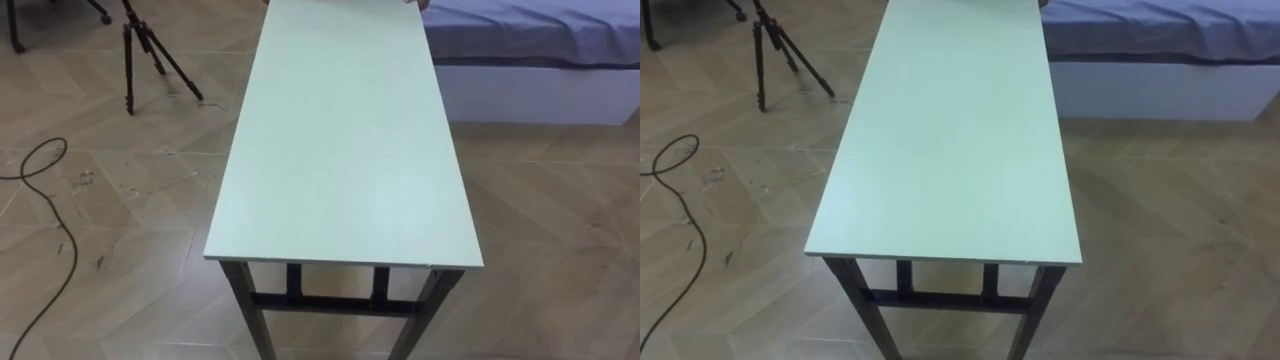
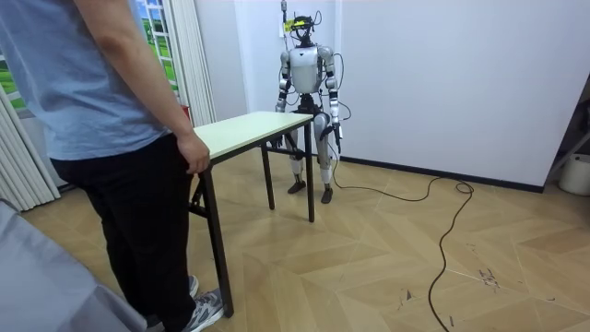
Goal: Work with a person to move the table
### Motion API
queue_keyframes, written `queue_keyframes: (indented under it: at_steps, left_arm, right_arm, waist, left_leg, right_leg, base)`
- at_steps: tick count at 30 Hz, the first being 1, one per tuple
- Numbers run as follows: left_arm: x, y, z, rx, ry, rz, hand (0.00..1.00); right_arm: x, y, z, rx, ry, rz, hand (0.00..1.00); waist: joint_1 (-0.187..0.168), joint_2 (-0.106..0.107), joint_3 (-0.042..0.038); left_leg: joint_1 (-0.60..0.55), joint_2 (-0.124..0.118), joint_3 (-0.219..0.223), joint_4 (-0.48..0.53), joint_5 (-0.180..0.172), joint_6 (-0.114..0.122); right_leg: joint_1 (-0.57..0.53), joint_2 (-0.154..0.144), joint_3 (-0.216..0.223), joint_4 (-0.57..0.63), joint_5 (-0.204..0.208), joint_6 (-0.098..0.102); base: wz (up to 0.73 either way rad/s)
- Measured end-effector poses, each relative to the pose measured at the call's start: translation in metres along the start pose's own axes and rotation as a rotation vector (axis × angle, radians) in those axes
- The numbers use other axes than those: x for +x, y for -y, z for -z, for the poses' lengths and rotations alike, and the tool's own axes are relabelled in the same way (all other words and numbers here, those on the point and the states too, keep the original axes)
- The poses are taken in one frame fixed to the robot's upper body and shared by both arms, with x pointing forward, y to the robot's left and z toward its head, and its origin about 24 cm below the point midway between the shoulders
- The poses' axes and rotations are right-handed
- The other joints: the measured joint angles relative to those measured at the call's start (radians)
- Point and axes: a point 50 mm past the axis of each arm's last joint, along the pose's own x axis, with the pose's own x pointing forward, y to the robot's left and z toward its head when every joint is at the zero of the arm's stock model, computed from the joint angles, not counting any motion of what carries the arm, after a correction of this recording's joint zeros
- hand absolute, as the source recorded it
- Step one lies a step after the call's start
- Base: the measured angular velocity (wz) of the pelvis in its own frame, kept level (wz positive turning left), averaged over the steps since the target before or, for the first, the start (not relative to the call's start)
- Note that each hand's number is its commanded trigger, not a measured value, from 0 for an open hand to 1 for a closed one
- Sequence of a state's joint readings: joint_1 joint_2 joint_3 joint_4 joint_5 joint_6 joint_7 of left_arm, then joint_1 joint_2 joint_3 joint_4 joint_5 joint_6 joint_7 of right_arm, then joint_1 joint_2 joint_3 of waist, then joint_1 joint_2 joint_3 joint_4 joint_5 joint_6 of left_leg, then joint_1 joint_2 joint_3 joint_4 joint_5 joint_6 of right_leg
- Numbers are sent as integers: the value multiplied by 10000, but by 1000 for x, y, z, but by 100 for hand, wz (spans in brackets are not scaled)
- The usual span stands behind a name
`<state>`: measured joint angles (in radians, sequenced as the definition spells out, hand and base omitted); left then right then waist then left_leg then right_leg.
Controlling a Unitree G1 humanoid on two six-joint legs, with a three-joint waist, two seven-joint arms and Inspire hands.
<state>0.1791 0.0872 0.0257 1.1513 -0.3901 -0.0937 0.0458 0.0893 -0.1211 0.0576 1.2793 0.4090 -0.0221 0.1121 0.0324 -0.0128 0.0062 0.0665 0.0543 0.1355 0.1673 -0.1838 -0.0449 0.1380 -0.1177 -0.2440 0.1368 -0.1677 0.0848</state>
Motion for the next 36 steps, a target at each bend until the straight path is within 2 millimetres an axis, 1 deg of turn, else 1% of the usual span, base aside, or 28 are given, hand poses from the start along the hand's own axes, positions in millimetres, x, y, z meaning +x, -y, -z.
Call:
queue_keyframes:
  at_steps: [2,3,5,9,10,11,12,15,19,20,24,28,30,34,36]
  left_arm:
    - [0,1,-1,-309,27,122,0]
    - [1,2,-3,-560,92,223,0]
    - [1,5,-6,-781,151,424,0]
    - [2,11,-15,-913,451,852,0]
    - [2,13,-18,-1047,606,956,0]
    - [2,15,-23,-1295,796,1088,0]
    - [2,17,-26,-1547,919,1215,0]
    - [1,21,-35,-1980,1287,1524,0]
    - [-2,29,-47,-2496,1826,2114,0]
    - [-4,34,-52,-2613,2027,2415,0]
    - [-14,51,-67,-3061,2782,3622,0]
    - [-20,58,-77,-3833,3141,4258,0]
    - [-28,63,-84,-4037,3520,4713,0]
    - [-35,71,-87,-4092,3737,5266,0]
    - [-42,76,-89,-4212,3910,5712,0]
  right_arm:
    - [0,-2,-5,62,244,-117,0]
    - [1,-5,-12,172,545,-291,0]
    - [1,-9,-22,157,988,-579,0]
    - [-1,-17,-39,110,1771,-1127,0]
    - [-1,-19,-46,106,2048,-1288,0]
    - [-3,-23,-54,85,2425,-1462,0]
    - [-4,-27,-62,156,2768,-1667,0]
    - [-9,-36,-78,342,3527,-2283,0]
    - [-17,-46,-92,517,4372,-2823,0]
    - [-20,-48,-95,493,4470,-2939,0]
    - [-28,-54,-94,827,4853,-3311,0]
    - [-36,-59,-92,1369,5058,-3760,0]
    - [-40,-60,-92,1560,5110,-3986,0]
    - [-42,-63,-92,1483,5121,-4178,0]
    - [-44,-66,-91,1708,5141,-4392,0]
  waist:
    - [-2,23,4]
    - [-26,17,25]
    - [-44,43,8]
    - [-63,70,2]
    - [-67,89,-1]
    - [-99,116,30]
    - [-148,144,37]
    - [-264,158,28]
    - [-309,162,28]
    - [-318,158,25]
    - [-284,162,23]
    - [-263,124,45]
    - [-268,118,48]
    - [-277,99,60]
    - [-280,31,85]
  left_leg:
    - [-46,1,-6,32,0,0]
    - [-73,1,-7,45,0,0]
    - [-113,4,-7,89,-1,2]
    - [-208,9,-18,199,-4,3]
    - [-217,11,-18,220,-4,4]
    - [-224,14,-18,230,-4,4]
    - [-224,16,-17,234,-4,4]
    - [-215,16,-24,243,-5,6]
    - [-239,18,-18,263,-5,7]
    - [-291,19,-19,281,-5,7]
    - [-382,39,-6,318,-2,10]
    - [-434,40,8,315,-2,10]
    - [-456,42,16,315,-2,10]
    - [-455,46,19,312,-2,10]
    - [-456,46,19,303,-2,10]
  right_leg:
    - [-16,-1,-15,2,0,0]
    - [-38,-1,-17,2,0,-1]
    - [-65,-1,-17,14,2,-3]
    - [-134,-3,-37,28,10,-16]
    - [-172,-7,-45,55,10,-16]
    - [-189,-12,-46,101,10,-16]
    - [-185,-17,-50,136,10,-15]
    - [-162,-18,-66,139,9,-15]
    - [-192,-20,-67,160,9,-15]
    - [-229,-23,-78,174,9,-15]
    - [-427,-32,-80,342,8,-13]
    - [-495,-32,-85,345,8,-13]
    - [-522,-32,-82,346,8,-13]
    - [-528,-31,-83,347,8,-13]
    - [-526,-29,-85,345,8,-13]
  base:
    - [0]
    - [0]
    - [0]
    - [0]
    - [0]
    - [0]
    - [0]
    - [0]
    - [0]
    - [0]
    - [-2]
    - [0]
    - [0]
    - [0]
    - [0]
